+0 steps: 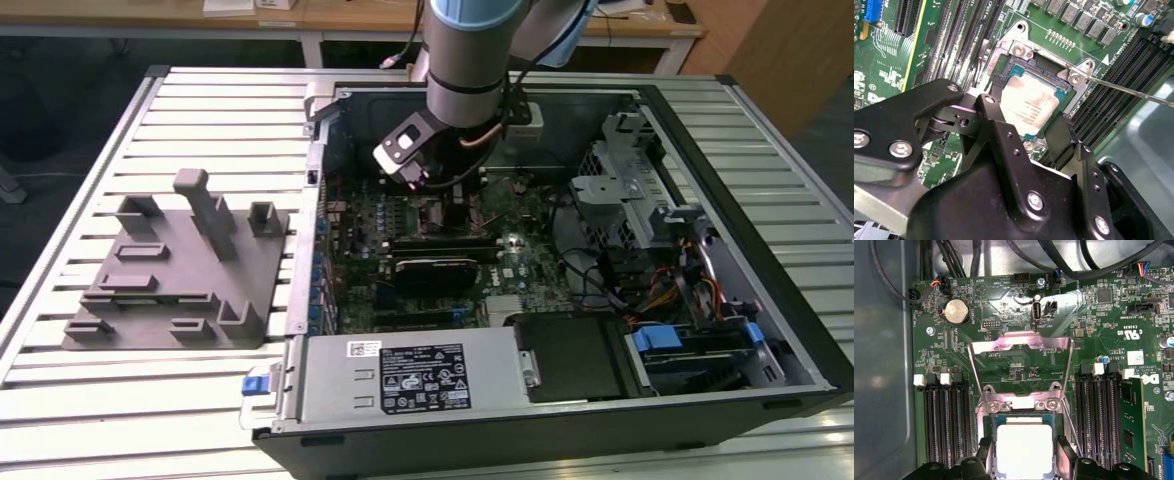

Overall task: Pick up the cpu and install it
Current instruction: 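Place the cpu into insertion slot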

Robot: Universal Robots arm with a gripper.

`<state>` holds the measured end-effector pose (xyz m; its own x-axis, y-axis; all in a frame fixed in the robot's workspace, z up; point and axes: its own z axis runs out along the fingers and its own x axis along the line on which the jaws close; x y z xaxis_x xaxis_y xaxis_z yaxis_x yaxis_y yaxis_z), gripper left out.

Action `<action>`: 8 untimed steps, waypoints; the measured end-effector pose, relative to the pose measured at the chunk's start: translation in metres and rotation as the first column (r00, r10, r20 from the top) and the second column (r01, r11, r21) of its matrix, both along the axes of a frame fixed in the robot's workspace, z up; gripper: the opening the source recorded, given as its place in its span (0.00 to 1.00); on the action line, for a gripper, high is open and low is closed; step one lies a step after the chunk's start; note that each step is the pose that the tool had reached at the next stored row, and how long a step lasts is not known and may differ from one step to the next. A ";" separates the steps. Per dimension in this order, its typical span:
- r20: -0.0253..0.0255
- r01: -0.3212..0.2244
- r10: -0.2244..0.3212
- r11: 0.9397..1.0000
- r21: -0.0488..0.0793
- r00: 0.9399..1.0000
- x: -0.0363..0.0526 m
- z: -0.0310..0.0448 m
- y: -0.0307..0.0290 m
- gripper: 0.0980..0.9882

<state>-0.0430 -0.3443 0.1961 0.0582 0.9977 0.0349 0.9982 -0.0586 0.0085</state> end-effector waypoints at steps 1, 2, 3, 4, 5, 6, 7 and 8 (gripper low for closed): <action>0.000 0.000 0.000 1.000 0.000 1.000 0.0000 -0.0003 0.0000 0.58; 0.000 0.000 0.000 1.000 0.000 1.000 0.0000 -0.0004 -0.0001 0.58; 0.000 0.000 0.000 1.000 0.000 1.000 0.0000 -0.0006 -0.0001 0.58; 0.000 0.000 0.000 1.000 0.000 1.000 0.0000 -0.0009 0.0000 0.58; 0.000 0.000 0.000 1.000 0.000 1.000 0.0000 -0.0009 0.0000 0.58; 0.000 0.000 0.000 1.000 0.000 1.000 0.0000 -0.0009 -0.0001 0.58; 0.000 0.000 0.000 1.000 0.000 1.000 0.0000 -0.0010 0.0000 0.58; 0.000 0.000 0.000 1.000 0.000 1.000 0.0000 -0.0011 0.0000 0.58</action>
<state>-0.0430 -0.3443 0.1951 0.0586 0.9977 0.0348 0.9982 -0.0589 0.0084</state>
